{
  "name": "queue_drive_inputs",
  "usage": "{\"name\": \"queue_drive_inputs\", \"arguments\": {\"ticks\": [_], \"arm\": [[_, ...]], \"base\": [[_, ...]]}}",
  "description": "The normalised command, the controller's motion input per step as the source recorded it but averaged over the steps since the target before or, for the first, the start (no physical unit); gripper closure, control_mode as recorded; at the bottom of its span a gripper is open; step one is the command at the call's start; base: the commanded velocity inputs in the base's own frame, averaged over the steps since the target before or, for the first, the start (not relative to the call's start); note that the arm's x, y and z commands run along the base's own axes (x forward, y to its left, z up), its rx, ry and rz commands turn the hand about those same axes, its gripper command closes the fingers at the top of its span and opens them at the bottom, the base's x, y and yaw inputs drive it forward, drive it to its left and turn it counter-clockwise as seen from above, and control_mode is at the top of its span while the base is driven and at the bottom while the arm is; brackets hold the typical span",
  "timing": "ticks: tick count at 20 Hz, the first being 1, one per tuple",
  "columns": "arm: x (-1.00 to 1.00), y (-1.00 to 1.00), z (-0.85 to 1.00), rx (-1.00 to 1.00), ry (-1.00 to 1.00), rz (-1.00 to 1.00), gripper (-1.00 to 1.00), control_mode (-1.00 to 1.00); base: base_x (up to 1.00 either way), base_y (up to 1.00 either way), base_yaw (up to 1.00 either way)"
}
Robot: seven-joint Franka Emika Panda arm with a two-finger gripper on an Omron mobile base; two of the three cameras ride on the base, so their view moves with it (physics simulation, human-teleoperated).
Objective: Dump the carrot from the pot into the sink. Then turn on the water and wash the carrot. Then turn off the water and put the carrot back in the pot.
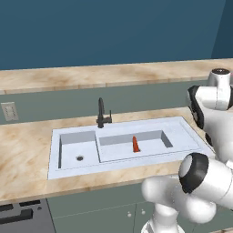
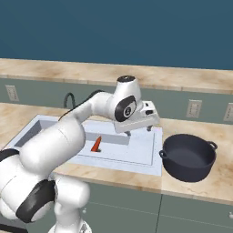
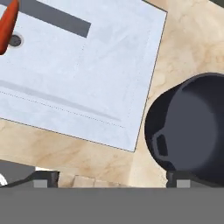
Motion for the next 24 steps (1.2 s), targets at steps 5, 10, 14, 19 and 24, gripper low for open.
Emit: {"name": "queue_drive_inputs", "arguments": {"ticks": [5,10,14,19,24], "arm": [[-0.5,0.98,0.23,0.03,-0.04,0.04,-1.0,-1.0],[-0.17,0.86,0.1,0.18,0.0,0.11,-1.0,-1.0],[0.03,0.71,0.26,0.27,0.0,0.1,-1.0,-1.0],[0.21,0.69,0.3,0.28,0.0,0.06,-1.0,-1.0],[0.36,0.64,0.19,0.25,0.0,0.0,-1.0,-1.0]], "base": [[0.0,0.0,0.0],[0.0,0.0,0.0],[0.0,0.0,0.0],[0.0,0.0,0.0],[0.0,0.0,0.0]]}}
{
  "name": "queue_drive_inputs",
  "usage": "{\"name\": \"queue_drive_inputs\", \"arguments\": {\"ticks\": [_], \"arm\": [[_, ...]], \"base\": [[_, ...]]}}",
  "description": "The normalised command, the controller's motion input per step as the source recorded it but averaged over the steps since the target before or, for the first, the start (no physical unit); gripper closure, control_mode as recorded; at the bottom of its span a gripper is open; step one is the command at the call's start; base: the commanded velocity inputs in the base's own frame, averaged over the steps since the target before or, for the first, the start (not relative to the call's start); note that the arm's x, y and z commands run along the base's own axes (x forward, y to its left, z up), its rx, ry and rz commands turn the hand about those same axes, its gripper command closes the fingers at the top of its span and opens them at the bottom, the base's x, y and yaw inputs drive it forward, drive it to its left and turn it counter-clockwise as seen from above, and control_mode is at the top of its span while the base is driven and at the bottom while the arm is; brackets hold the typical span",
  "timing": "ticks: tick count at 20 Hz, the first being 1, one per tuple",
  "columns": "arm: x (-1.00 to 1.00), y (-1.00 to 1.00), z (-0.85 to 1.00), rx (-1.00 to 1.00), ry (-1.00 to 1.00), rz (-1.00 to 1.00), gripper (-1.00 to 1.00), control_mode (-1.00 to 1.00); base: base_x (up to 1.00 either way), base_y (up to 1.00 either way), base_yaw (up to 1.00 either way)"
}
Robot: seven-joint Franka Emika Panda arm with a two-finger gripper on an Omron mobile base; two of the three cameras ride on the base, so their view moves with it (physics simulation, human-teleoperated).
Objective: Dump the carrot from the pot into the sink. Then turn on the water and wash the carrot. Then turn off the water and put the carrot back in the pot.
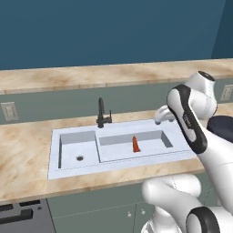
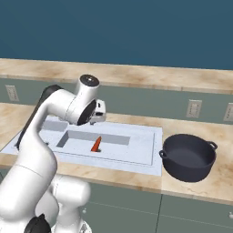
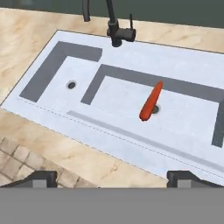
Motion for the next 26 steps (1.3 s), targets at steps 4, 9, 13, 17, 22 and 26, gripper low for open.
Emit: {"name": "queue_drive_inputs", "arguments": {"ticks": [4,9,13,17,22,26], "arm": [[0.6,0.54,0.02,0.2,0.0,0.0,-1.0,-1.0],[0.65,0.38,0.0,0.17,0.0,0.0,-1.0,-1.0],[0.55,0.23,0.0,0.09,0.0,0.0,-1.0,-1.0],[0.38,0.25,-0.04,0.02,0.0,0.0,-1.0,-1.0],[0.25,0.32,-0.14,0.0,0.0,0.0,-1.0,-1.0],[0.31,0.23,-0.17,0.0,0.0,0.0,-1.0,-1.0]], "base": [[0.0,0.0,0.0],[0.0,0.0,0.0],[0.0,0.0,0.0],[0.0,0.0,0.0],[0.0,0.0,0.0],[0.0,0.0,0.0]]}}
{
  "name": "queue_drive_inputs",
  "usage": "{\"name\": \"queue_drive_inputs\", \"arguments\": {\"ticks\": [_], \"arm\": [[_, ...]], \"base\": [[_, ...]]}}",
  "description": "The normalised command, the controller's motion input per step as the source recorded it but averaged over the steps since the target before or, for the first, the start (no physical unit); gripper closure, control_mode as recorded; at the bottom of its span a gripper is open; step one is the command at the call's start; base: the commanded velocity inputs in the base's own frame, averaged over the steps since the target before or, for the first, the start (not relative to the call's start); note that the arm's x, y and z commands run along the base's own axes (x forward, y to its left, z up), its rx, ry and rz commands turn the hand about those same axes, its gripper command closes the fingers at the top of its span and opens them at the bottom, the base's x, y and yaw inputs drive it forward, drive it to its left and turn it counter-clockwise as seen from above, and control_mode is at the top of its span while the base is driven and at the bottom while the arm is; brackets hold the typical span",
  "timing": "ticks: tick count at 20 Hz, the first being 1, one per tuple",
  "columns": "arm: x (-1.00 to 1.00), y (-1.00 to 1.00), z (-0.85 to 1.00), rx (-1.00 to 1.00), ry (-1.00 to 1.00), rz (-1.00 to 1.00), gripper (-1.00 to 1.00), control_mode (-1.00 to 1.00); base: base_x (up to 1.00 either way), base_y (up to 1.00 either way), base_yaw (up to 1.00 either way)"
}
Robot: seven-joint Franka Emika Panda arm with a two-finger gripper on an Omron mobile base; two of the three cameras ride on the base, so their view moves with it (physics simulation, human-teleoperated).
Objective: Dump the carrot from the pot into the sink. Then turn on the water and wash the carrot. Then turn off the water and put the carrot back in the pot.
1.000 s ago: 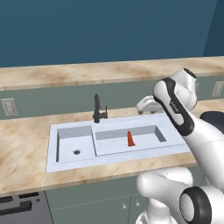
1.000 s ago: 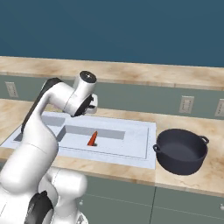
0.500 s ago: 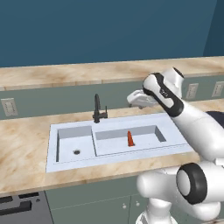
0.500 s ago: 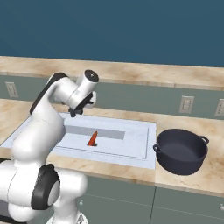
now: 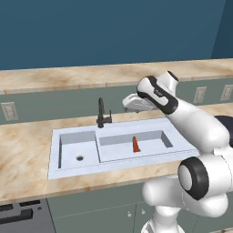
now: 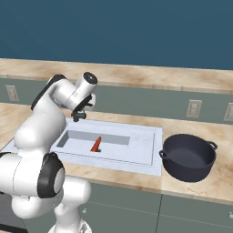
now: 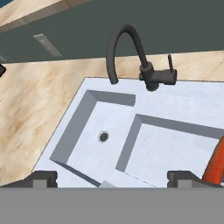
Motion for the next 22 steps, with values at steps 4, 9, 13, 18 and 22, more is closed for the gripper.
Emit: {"name": "queue_drive_inputs", "arguments": {"ticks": [4,9,13,18,22], "arm": [[0.34,0.06,-0.17,0.0,0.0,0.0,-1.0,-1.0],[0.29,0.0,-0.2,0.0,0.0,0.0,-1.0,-1.0],[0.3,0.06,-0.29,0.0,0.0,0.0,-1.0,-1.0],[0.28,0.08,-0.33,0.0,0.0,0.0,-1.0,-1.0],[0.24,0.06,-0.3,0.0,0.0,0.0,-1.0,-1.0]], "base": [[0.0,0.0,0.0],[0.0,0.0,0.0],[0.0,0.0,0.0],[0.0,0.0,0.0],[0.0,0.0,0.0]]}}
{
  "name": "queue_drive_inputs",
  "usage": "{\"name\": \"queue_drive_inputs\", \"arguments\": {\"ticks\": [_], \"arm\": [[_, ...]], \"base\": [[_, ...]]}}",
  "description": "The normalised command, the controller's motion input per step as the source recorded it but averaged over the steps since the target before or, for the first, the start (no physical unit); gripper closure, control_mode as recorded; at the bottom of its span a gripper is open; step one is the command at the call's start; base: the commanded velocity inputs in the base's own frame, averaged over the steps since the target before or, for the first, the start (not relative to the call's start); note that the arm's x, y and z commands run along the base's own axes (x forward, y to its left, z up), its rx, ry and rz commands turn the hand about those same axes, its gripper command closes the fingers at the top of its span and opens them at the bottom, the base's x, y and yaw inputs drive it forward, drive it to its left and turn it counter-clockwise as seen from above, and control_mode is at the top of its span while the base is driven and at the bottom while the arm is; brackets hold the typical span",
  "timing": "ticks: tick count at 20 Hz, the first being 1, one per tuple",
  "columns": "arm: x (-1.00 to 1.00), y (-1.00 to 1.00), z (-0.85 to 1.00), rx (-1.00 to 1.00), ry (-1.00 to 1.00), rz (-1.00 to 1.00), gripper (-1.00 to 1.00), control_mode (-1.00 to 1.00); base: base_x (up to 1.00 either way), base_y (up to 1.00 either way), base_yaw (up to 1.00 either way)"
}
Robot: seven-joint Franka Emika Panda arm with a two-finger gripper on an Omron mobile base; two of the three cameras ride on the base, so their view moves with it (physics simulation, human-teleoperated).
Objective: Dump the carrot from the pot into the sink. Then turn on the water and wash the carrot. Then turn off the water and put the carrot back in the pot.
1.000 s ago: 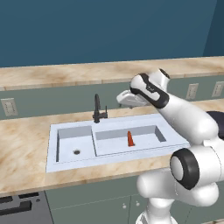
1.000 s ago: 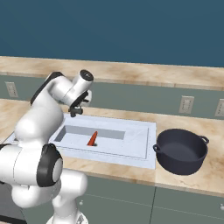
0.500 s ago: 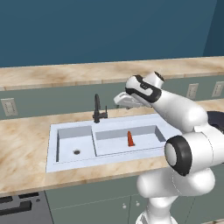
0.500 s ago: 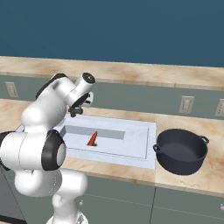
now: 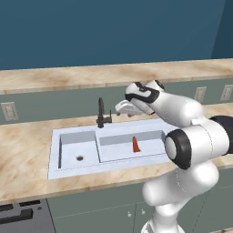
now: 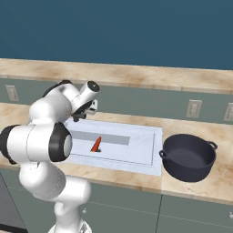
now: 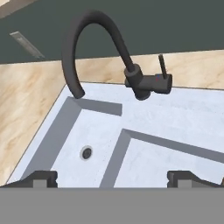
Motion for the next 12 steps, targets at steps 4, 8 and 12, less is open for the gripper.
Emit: {"name": "queue_drive_inputs", "arguments": {"ticks": [4,8,12], "arm": [[0.16,0.05,-0.25,0.0,0.0,0.0,-1.0,-1.0],[0.16,0.0,-0.2,0.0,0.0,0.0,-1.0,-1.0],[0.24,0.0,-0.13,0.0,0.0,0.0,-1.0,-1.0]], "base": [[0.0,0.0,0.0],[0.0,0.0,0.0],[0.0,0.0,0.0]]}}
